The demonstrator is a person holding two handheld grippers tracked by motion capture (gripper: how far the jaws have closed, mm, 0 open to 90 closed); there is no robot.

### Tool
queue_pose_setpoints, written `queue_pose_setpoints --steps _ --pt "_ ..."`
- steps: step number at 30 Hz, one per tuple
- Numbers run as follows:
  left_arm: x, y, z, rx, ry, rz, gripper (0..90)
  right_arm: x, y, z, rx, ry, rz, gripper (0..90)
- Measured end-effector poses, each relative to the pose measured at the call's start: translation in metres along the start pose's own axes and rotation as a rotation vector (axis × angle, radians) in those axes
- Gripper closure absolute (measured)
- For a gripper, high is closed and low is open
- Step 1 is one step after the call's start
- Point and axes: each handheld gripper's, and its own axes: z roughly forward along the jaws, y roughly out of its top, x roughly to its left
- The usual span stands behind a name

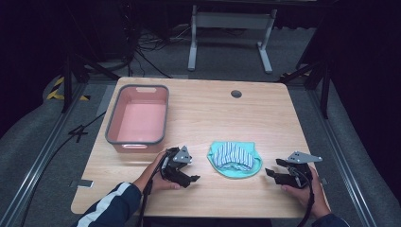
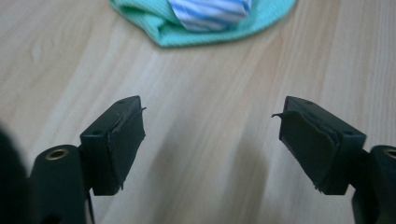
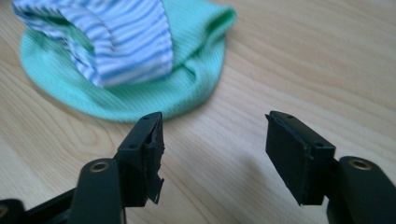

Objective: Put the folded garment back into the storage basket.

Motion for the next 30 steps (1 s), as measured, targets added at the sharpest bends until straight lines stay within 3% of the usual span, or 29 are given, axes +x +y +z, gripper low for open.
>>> queue_pose_setpoints --steps 4,8,10,15,18,20,25,28,30 --pt "0.007 0.017 0.007 -0.046 0.024 -0.020 28.5 0.005 0.017 0.003 -0.031 0.007 0.001 43.0" --pt "0.012 0.025 0.013 -0.052 0.046 -0.035 30.9 0.011 0.027 0.009 -0.029 -0.003 -0.022 44.4" --pt "0.017 0.031 0.019 -0.054 0.090 -0.054 33.9 0.013 0.034 0.016 -0.027 0.001 -0.037 47.7" --pt "0.034 0.042 0.033 -0.055 0.111 -0.092 39.1 0.007 0.046 0.030 -0.028 -0.013 -0.029 56.1" --pt "0.044 0.047 0.041 -0.072 0.111 -0.134 40.1 0.003 0.050 0.036 -0.025 -0.012 -0.017 56.2" --pt "0.046 0.048 0.047 -0.086 0.116 -0.139 40.1 0.001 0.052 0.041 -0.017 0.002 -0.006 55.6" --pt "0.048 0.052 0.063 -0.036 0.117 -0.132 38.7 0.003 0.051 0.052 0.027 -0.004 -0.011 53.9" --pt "0.050 0.049 0.067 -0.037 0.099 -0.167 35.9 0.004 0.045 0.061 0.067 -0.002 -0.005 48.3" --pt "0.052 0.046 0.067 -0.028 0.078 -0.180 31.0 0.004 0.043 0.063 0.057 0.002 0.001 46.2"
